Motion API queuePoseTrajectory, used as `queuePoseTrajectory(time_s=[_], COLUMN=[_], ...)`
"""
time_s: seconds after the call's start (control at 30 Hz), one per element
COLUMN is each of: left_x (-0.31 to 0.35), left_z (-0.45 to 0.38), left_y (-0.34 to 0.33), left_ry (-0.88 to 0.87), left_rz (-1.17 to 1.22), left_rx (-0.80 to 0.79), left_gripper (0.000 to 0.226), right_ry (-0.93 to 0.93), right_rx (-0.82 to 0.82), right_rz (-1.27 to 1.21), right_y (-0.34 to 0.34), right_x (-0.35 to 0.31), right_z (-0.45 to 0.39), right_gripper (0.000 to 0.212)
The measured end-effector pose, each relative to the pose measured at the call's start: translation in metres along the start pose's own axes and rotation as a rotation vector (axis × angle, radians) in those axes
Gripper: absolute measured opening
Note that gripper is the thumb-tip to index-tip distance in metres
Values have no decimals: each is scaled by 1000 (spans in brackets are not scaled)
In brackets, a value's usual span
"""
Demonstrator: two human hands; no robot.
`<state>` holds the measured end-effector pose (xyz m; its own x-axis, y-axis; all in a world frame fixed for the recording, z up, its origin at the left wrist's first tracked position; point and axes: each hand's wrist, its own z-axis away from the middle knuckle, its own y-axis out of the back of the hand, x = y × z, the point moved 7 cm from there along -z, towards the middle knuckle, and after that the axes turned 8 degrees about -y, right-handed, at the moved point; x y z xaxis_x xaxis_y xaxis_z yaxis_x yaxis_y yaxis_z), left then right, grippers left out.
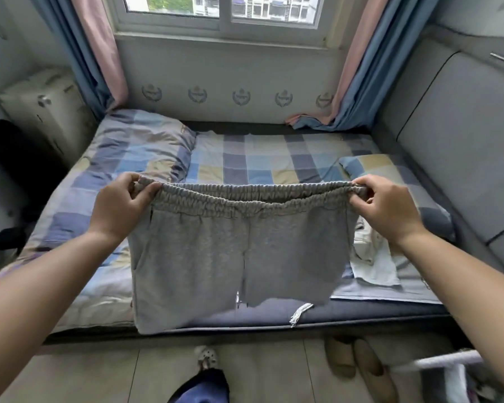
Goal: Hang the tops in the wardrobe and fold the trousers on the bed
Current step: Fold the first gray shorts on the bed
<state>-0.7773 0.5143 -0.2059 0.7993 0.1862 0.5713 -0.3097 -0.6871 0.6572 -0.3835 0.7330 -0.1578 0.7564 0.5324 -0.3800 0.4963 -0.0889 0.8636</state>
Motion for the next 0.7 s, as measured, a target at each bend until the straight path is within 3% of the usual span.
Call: queuePoseTrajectory(time_s=[0.2, 0.53, 0.7], left_x=[-27, -146, -197], left_z=[-8, -3, -27], left_y=[-25, -169, -239], left_ry=[85, 353, 413], left_rz=[12, -176, -190], left_rx=[-8, -271, -347], left_gripper=[37, 43, 37], right_ry=[-139, -614, -788], right_rx=[18, -218, -195], right_rz=[-13, -71, -146], right_y=[-40, -223, -306], right_x=[13, 82, 106], right_z=[-22, -28, -57], right_gripper=[21, 20, 20])
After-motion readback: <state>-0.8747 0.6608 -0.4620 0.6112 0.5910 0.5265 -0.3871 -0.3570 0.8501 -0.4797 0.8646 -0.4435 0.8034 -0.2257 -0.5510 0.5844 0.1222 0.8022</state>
